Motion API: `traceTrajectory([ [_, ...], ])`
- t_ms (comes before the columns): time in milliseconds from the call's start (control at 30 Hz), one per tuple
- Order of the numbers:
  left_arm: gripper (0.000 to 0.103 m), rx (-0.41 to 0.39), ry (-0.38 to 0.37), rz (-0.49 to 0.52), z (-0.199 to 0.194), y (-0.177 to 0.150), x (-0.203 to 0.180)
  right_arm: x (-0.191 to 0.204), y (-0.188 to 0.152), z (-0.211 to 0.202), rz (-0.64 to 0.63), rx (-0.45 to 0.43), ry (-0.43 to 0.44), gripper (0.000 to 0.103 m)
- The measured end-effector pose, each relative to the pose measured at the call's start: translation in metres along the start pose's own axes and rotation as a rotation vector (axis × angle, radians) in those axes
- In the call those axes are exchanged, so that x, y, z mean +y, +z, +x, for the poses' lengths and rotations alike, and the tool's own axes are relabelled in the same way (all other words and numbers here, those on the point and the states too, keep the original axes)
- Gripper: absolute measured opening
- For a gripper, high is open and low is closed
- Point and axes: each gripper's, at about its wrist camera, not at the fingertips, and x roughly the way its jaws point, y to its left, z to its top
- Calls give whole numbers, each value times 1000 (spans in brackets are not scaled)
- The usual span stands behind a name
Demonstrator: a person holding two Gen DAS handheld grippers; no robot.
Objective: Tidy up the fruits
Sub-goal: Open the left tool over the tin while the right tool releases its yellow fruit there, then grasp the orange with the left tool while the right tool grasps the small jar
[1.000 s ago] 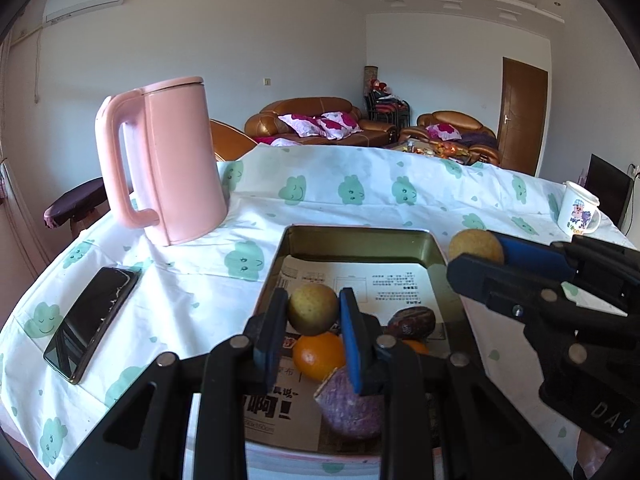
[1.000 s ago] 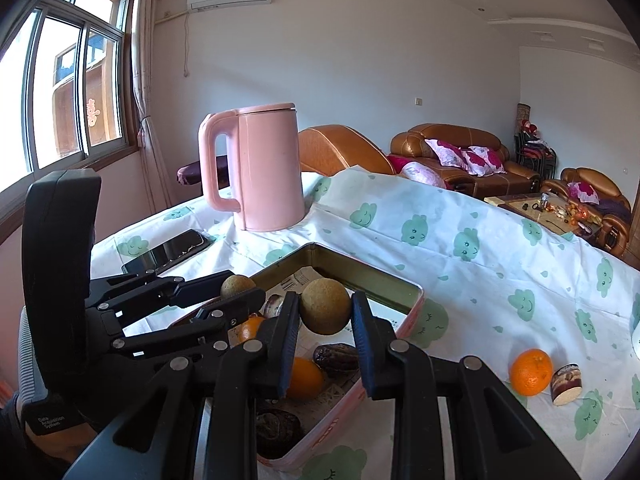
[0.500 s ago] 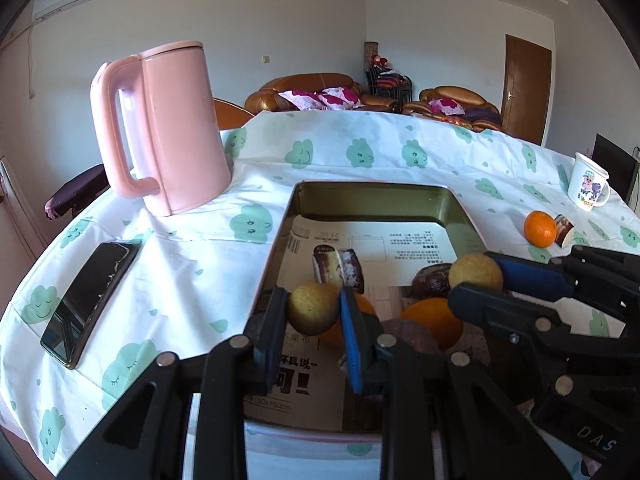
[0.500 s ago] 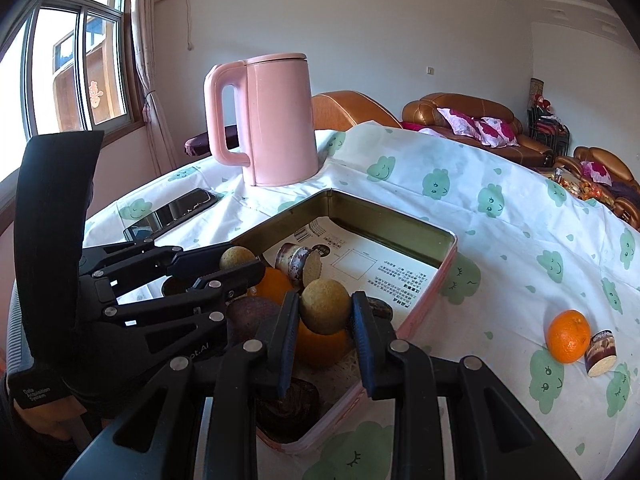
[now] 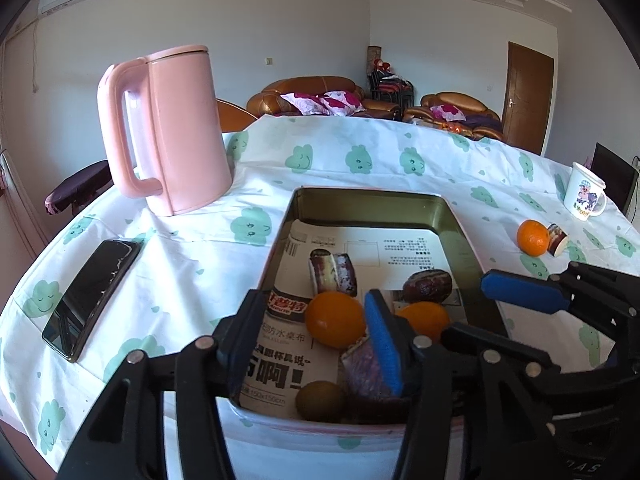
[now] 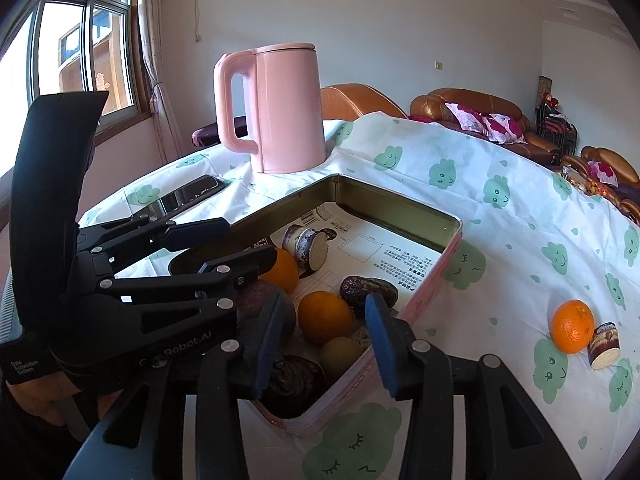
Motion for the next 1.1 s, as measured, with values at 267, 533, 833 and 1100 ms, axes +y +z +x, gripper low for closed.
traceTrajectory([
  [267, 96, -104, -23, 11, -27, 20, -26, -46, -10, -36, 53, -41, -86, 58],
  [533, 99, -98, -114, 83, -15, 41, -93, -145, -20, -61, 210, -28, -400, 58],
  [833, 100, -6, -149, 114, 32, 51, -148, -211, -27, -40, 372, 66, -457, 58],
  [1100, 100, 26, -153, 133, 49, 51, -165, -230, -36, -16, 460, 148, -345, 36],
])
